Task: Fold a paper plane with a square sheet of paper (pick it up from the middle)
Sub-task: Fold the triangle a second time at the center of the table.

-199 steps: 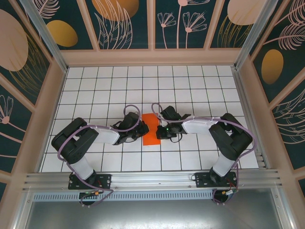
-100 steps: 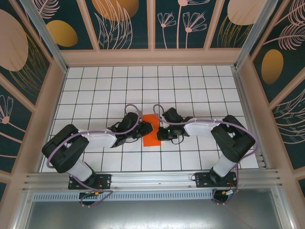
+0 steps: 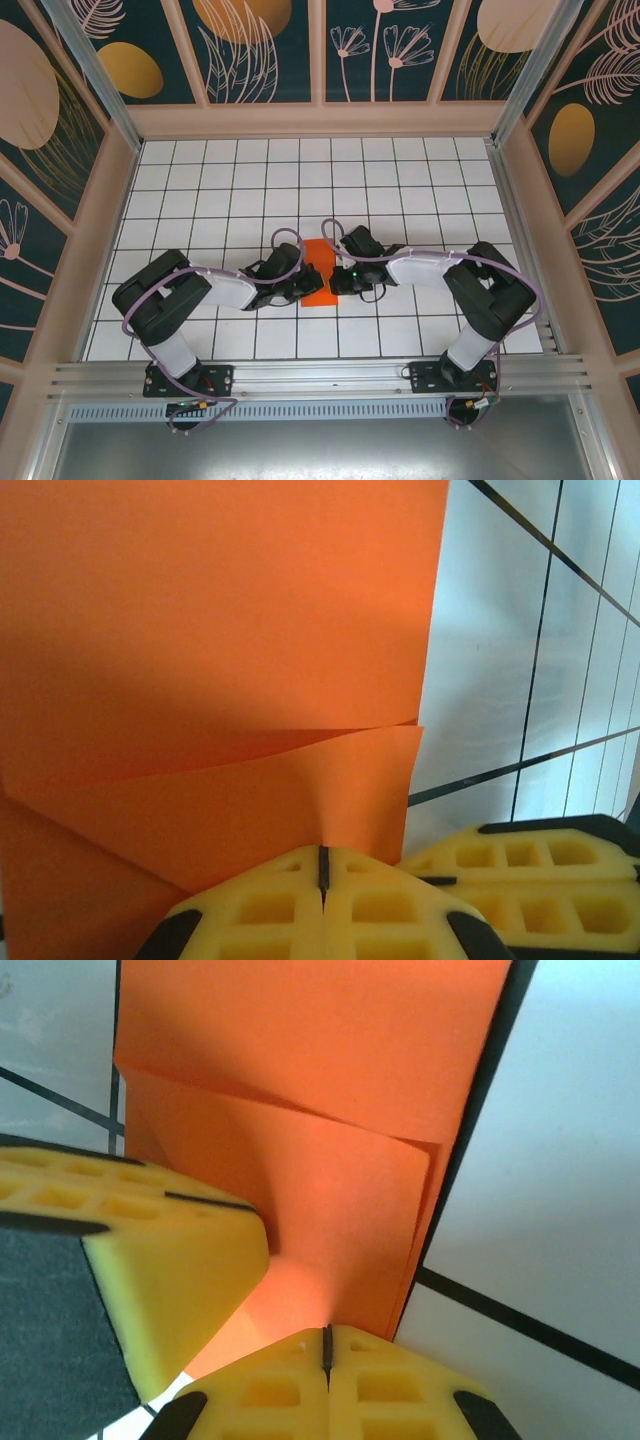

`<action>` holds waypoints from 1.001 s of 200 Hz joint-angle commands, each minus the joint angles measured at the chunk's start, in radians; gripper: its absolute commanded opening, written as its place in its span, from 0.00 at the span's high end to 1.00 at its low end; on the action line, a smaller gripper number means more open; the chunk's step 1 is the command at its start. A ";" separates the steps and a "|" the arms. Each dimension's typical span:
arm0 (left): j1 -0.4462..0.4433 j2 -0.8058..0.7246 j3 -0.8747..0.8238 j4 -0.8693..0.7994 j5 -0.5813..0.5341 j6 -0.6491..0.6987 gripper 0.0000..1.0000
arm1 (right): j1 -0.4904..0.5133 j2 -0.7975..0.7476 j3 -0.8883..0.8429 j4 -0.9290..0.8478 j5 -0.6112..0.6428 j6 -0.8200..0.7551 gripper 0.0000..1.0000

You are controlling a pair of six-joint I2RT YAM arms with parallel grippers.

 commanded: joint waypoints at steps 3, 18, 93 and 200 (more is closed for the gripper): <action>-0.006 0.045 0.006 -0.059 -0.030 0.010 1.00 | 0.005 -0.081 0.020 -0.064 0.005 -0.015 1.00; -0.007 0.056 0.003 -0.055 -0.029 0.009 1.00 | 0.005 -0.108 0.023 -0.057 -0.025 -0.020 1.00; -0.005 0.038 -0.005 -0.064 -0.043 0.023 1.00 | 0.021 -0.018 -0.020 -0.021 -0.032 0.003 1.00; 0.133 -0.019 -0.051 -0.097 -0.074 0.121 0.97 | 0.020 0.046 -0.099 -0.067 0.037 -0.018 1.00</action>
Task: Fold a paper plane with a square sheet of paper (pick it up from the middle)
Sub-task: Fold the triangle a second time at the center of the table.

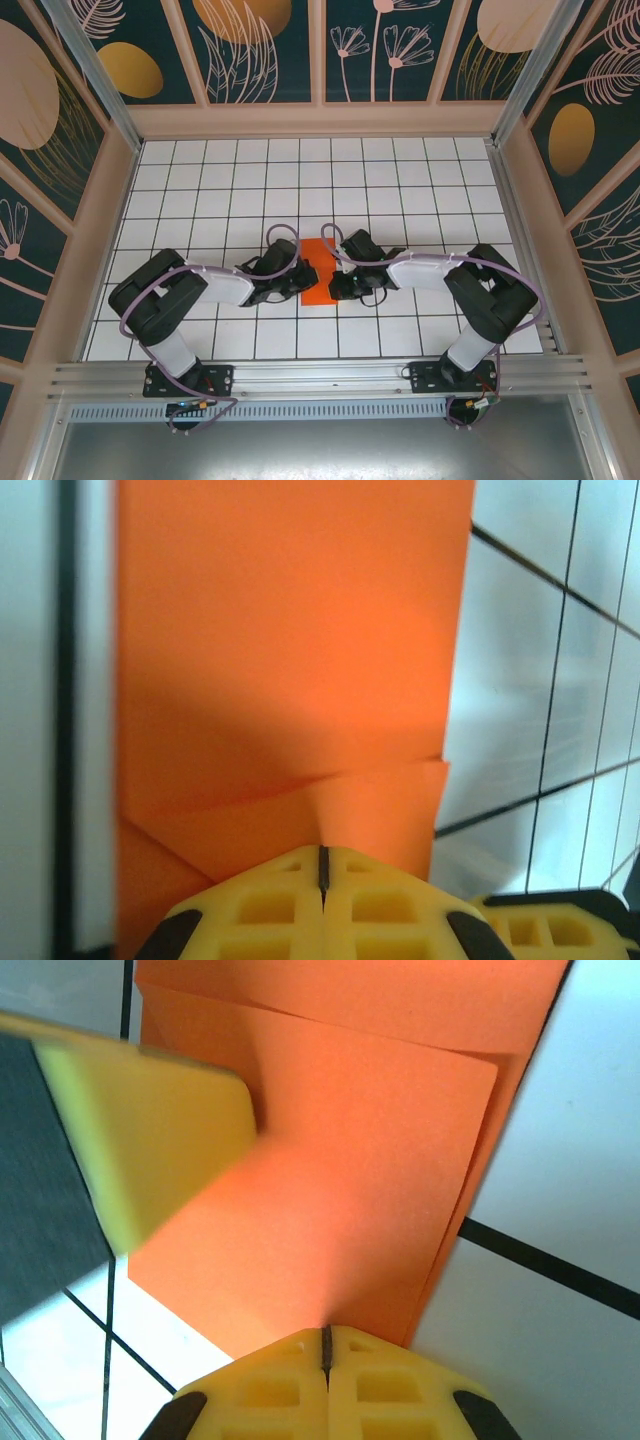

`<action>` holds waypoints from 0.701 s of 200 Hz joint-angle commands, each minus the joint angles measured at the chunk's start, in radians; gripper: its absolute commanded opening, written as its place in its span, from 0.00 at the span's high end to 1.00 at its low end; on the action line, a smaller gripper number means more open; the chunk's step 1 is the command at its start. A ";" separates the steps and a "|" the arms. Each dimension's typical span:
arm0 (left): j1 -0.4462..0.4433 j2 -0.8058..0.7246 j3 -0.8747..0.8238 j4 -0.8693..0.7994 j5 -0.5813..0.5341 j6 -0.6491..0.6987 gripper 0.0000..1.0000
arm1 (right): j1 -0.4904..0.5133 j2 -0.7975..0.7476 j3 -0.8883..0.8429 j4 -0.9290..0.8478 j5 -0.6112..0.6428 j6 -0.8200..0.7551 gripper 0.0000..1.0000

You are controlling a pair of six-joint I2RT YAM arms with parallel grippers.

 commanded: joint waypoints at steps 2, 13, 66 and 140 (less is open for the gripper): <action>0.078 0.001 -0.056 -0.050 -0.053 0.065 0.97 | 0.003 0.050 -0.065 -0.089 0.071 -0.008 1.00; 0.102 0.006 -0.062 -0.050 -0.054 0.090 0.97 | 0.003 0.061 -0.073 -0.088 0.073 -0.008 1.00; 0.201 -0.031 -0.053 -0.117 -0.072 0.195 0.95 | 0.002 0.050 -0.101 -0.092 0.086 -0.005 1.00; 0.229 -0.178 0.027 -0.187 -0.079 0.220 0.70 | -0.019 -0.089 0.023 -0.034 0.017 0.058 0.96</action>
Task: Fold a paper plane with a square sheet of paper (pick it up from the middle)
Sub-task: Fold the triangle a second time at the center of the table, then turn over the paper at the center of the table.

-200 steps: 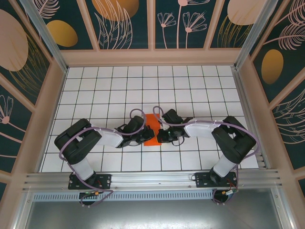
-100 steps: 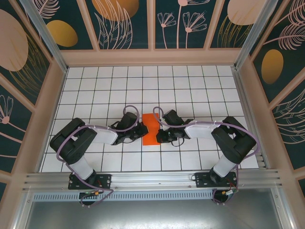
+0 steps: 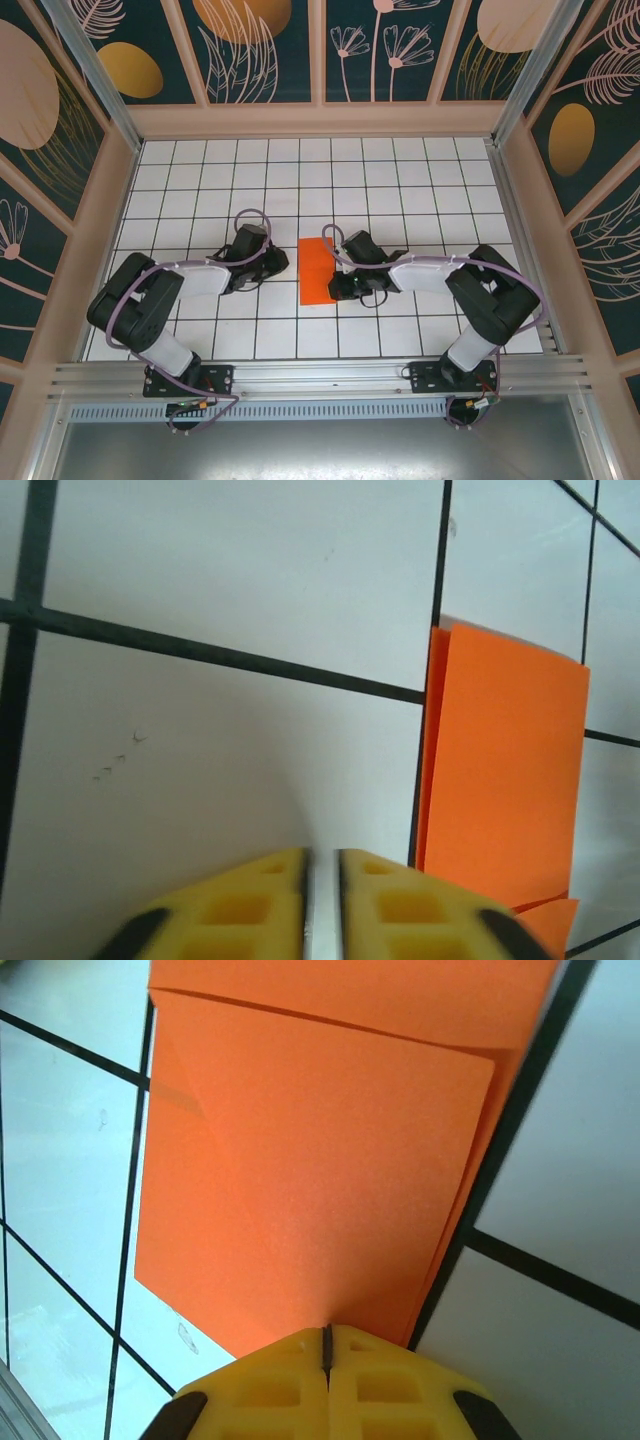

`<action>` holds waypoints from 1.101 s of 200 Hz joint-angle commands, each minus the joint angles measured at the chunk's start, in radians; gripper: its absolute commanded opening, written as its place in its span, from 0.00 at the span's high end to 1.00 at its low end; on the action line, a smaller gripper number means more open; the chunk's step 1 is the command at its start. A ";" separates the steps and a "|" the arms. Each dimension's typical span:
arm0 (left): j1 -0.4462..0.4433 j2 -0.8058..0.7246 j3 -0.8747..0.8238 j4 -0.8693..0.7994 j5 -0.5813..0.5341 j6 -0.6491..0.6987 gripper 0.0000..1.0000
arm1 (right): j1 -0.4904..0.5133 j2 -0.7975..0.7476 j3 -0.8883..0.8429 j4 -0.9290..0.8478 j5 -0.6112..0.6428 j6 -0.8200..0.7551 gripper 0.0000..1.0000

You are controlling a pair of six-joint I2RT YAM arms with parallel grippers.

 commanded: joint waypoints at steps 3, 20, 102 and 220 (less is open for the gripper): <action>0.002 -0.081 0.045 -0.051 -0.036 0.004 0.68 | -0.020 -0.077 0.055 -0.066 0.020 0.054 0.94; 0.003 -0.140 0.042 -0.060 -0.057 -0.024 0.53 | -0.052 -0.128 0.090 -0.012 0.049 0.098 0.82; 0.002 -0.353 -0.047 -0.027 -0.080 -0.119 0.01 | -0.168 -0.083 0.052 0.182 -0.025 0.102 0.38; -0.002 -0.303 -0.174 0.197 0.138 -0.194 0.02 | -0.135 0.077 0.005 0.267 -0.143 0.012 0.58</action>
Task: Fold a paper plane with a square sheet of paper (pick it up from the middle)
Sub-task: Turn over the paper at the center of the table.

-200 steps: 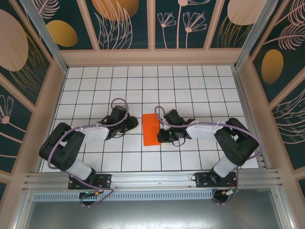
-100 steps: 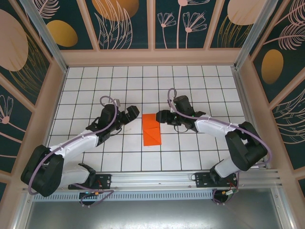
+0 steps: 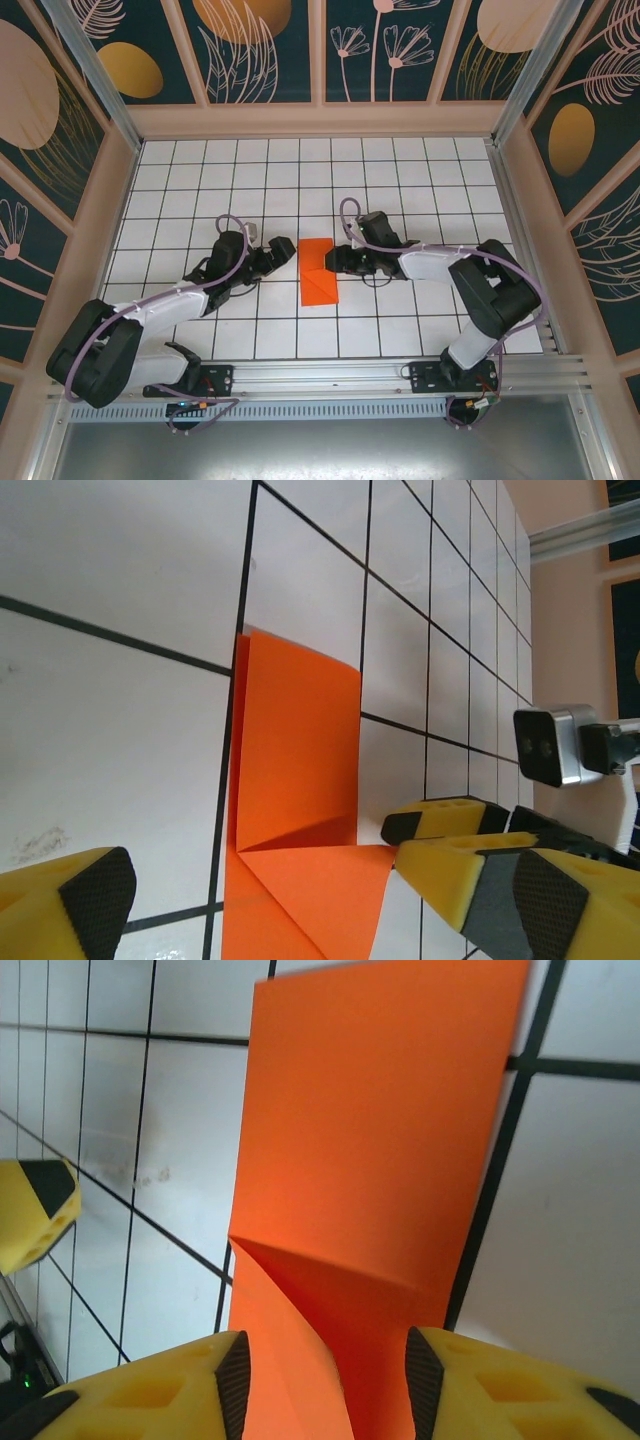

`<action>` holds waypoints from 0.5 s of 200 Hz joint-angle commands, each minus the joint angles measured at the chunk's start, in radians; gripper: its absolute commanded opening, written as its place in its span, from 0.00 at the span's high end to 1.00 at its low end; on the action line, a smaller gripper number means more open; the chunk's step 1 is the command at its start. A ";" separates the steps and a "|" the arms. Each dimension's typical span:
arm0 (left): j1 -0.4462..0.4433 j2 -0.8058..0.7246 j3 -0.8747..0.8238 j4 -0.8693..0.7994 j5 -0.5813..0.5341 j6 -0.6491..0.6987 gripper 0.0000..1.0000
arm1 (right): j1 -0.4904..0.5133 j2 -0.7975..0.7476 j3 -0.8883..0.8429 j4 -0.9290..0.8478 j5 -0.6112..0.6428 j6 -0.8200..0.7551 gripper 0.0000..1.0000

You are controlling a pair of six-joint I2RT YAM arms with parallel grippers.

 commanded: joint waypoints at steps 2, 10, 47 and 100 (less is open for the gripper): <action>-0.002 0.011 -0.013 0.080 0.038 -0.017 0.02 | 0.011 0.045 -0.010 0.042 -0.047 -0.043 0.59; -0.003 0.015 -0.014 0.084 0.041 -0.016 0.02 | 0.012 0.053 -0.009 0.046 -0.056 -0.046 0.61; -0.016 0.031 -0.027 0.095 0.063 -0.018 0.02 | 0.008 0.023 -0.039 0.096 -0.037 -0.035 0.83; -0.054 0.089 -0.017 0.190 0.119 -0.059 0.05 | -0.026 -0.044 -0.116 0.203 -0.032 0.043 0.99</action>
